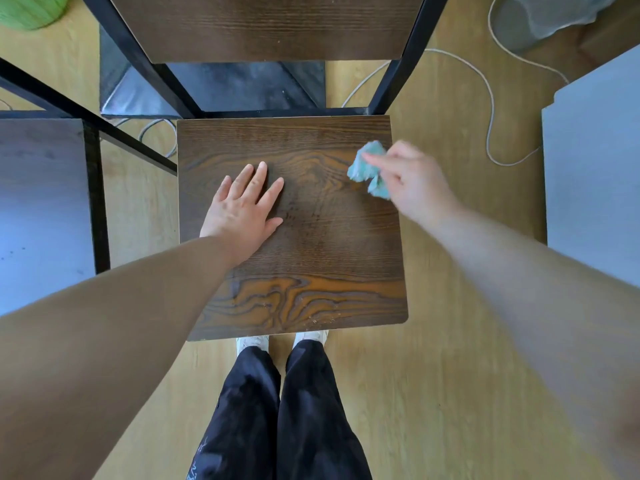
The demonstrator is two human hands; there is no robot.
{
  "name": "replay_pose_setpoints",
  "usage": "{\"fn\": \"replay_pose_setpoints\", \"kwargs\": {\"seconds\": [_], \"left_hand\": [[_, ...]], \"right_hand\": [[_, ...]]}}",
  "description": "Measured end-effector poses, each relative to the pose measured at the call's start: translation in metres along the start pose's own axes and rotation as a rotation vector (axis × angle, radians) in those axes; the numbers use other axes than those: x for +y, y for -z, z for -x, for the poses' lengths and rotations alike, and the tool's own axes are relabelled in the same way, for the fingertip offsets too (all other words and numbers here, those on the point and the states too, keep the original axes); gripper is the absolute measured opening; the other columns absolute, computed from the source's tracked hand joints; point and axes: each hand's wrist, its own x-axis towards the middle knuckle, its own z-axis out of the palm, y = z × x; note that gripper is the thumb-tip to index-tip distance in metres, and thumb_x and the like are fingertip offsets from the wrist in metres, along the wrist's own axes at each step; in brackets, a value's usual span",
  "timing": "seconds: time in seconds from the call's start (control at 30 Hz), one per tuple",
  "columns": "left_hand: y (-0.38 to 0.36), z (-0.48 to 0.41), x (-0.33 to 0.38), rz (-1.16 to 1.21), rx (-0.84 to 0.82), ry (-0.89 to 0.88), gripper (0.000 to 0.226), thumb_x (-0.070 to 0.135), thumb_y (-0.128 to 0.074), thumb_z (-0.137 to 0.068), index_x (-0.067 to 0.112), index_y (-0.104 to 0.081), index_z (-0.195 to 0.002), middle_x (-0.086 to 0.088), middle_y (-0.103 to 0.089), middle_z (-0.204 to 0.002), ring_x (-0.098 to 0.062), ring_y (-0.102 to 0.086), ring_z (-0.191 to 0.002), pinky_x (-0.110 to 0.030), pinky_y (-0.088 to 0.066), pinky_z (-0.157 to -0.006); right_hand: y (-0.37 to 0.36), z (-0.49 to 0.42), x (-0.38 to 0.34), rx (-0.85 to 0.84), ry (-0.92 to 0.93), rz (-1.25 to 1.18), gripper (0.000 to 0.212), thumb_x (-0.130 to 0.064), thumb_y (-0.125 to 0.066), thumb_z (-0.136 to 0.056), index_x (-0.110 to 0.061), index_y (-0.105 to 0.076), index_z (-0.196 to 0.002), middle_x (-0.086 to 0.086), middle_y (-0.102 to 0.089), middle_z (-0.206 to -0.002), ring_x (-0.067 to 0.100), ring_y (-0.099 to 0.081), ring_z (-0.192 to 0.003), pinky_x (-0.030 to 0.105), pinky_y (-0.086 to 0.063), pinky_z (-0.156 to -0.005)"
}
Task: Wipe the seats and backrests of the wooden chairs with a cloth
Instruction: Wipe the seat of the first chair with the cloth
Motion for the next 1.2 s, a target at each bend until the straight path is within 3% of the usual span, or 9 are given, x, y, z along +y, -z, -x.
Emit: {"fn": "replay_pose_setpoints", "kwargs": {"seconds": [0.2,0.33,0.5,0.73,0.97,1.07,1.2], "left_hand": [[0.003,0.001,-0.005,0.046,0.01,0.039,0.069,0.056,-0.028,-0.101,0.028,-0.002,-0.159,-0.006,0.005,-0.167,-0.025,0.004,-0.153,-0.046,-0.007,-0.124],[0.005,0.002,-0.008,0.027,0.009,0.037,0.07,0.057,-0.026,-0.1,0.027,-0.001,-0.159,-0.007,0.006,-0.167,-0.025,0.003,-0.153,-0.045,-0.007,-0.124],[0.004,0.001,-0.007,0.016,0.002,0.036,0.071,0.058,-0.025,-0.1,0.026,-0.001,-0.159,-0.008,0.006,-0.167,-0.026,0.002,-0.153,-0.046,-0.006,-0.124],[0.01,0.008,0.001,-0.003,0.013,0.022,0.069,0.057,-0.025,-0.1,0.027,-0.004,-0.159,-0.008,0.005,-0.167,-0.026,0.002,-0.153,-0.046,-0.006,-0.124],[0.008,0.024,0.004,-0.022,0.027,-0.03,0.068,0.057,-0.025,-0.101,0.027,-0.003,-0.159,-0.008,0.007,-0.167,-0.025,0.003,-0.153,-0.045,-0.006,-0.124],[0.003,0.036,0.0,-0.029,0.03,-0.051,0.069,0.057,-0.027,-0.101,0.027,-0.004,-0.159,-0.008,0.007,-0.167,-0.026,0.002,-0.153,-0.046,-0.007,-0.124],[-0.003,0.056,-0.01,-0.034,0.047,-0.084,0.069,0.056,-0.028,-0.101,0.027,-0.005,-0.159,-0.008,0.006,-0.167,-0.026,0.002,-0.153,-0.046,-0.008,-0.124]], "right_hand": [[0.017,-0.043,0.035,-0.023,-0.069,0.126,0.035,-0.009,-0.049,-0.099,-0.021,-0.065,-0.128,0.011,-0.052,-0.097,0.026,-0.054,-0.087,0.043,-0.046,-0.074],[-0.001,-0.039,0.043,-0.095,-0.09,0.13,0.039,-0.005,-0.048,-0.098,-0.022,-0.063,-0.13,0.008,-0.053,-0.099,0.019,-0.049,-0.082,0.03,-0.036,-0.068],[-0.027,-0.003,0.039,-0.054,-0.047,0.167,0.049,0.005,-0.05,-0.092,-0.018,-0.059,-0.135,-0.001,-0.043,-0.087,0.021,-0.05,-0.078,0.027,-0.039,-0.065],[-0.04,0.056,0.031,-0.049,-0.063,0.161,0.05,0.007,-0.053,-0.089,-0.015,-0.06,-0.133,0.002,-0.048,-0.087,0.025,-0.053,-0.073,0.036,-0.051,-0.064],[-0.062,0.111,0.009,-0.01,-0.166,0.186,0.049,0.006,-0.058,-0.085,-0.014,-0.063,-0.13,0.003,-0.054,-0.085,0.022,-0.052,-0.067,0.029,-0.042,-0.055],[-0.078,0.13,-0.006,0.022,-0.249,0.181,0.046,0.001,-0.056,-0.088,-0.015,-0.062,-0.131,0.002,-0.059,-0.091,0.024,-0.056,-0.071,0.027,-0.039,-0.057],[-0.107,0.156,-0.042,0.034,-0.36,0.101,0.045,-0.004,-0.052,-0.094,-0.016,-0.057,-0.136,0.003,-0.06,-0.105,0.022,-0.059,-0.084,0.028,-0.047,-0.069]]}}
